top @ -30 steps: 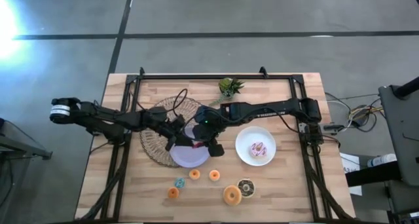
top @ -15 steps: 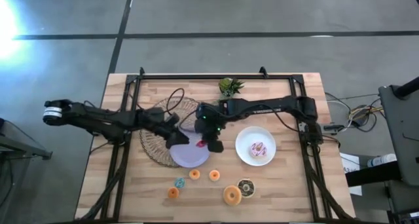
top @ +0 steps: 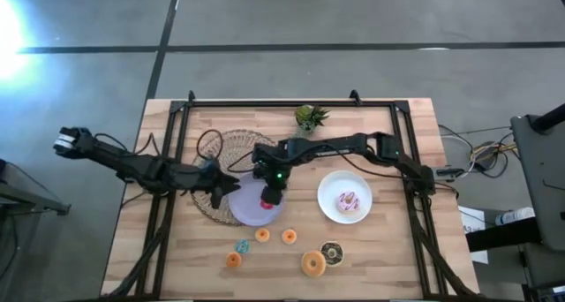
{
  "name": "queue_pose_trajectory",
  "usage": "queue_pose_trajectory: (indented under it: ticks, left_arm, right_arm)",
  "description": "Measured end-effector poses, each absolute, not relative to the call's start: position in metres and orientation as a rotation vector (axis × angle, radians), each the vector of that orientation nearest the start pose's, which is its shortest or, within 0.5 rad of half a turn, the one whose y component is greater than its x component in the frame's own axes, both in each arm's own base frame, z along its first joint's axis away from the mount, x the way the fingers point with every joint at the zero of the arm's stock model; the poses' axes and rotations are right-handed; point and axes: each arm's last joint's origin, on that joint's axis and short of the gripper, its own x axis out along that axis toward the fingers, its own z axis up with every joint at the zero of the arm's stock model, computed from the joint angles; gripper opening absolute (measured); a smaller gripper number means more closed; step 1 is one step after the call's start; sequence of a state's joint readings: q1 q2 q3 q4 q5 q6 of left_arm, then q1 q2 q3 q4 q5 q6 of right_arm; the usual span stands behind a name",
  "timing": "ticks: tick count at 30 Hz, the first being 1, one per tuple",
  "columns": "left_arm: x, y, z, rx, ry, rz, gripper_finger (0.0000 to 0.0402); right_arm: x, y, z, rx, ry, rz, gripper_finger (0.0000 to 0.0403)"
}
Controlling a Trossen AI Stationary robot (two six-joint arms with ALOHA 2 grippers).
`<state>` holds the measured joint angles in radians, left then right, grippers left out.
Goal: Pick & Place donuts
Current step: Put the small red donut on the purple plate, then put the small blue donut on the purple plate
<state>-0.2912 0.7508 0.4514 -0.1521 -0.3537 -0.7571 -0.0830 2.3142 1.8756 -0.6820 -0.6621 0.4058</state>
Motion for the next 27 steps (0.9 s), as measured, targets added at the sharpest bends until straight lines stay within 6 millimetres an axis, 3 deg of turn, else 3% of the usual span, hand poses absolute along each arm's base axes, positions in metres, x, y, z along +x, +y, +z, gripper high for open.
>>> queue_pose_trajectory:
  ticks: [4,7,11,16,22,27]
  left_arm:
    - [0.158,-0.039,0.224,-0.580,0.412,0.228,0.0110]
    - [0.157,-0.039,0.221,-0.571,0.442,0.233,0.0110]
    - [0.154,-0.040,0.218,-0.563,0.485,0.222,0.0110]
    - [0.150,-0.046,0.214,-0.535,0.546,0.195,0.0110]
    - [0.144,-0.063,0.209,-0.491,0.597,0.096,0.0110]
    - [0.146,-0.090,0.193,-0.497,0.698,0.033,0.0110]
  right_arm:
    - [0.495,-0.014,0.159,0.779,1.193,0.270,0.0071]
    - [0.499,-0.004,0.158,0.680,1.241,0.206,0.0106]
    - [0.498,0.009,0.169,0.425,1.276,0.090,0.0146]
    - [0.498,0.020,0.196,0.112,1.231,0.010,0.0179]
    - [0.484,0.029,0.210,-0.139,1.294,0.030,0.0202]
    - [0.462,0.043,0.229,-0.162,1.273,0.061,0.0203]
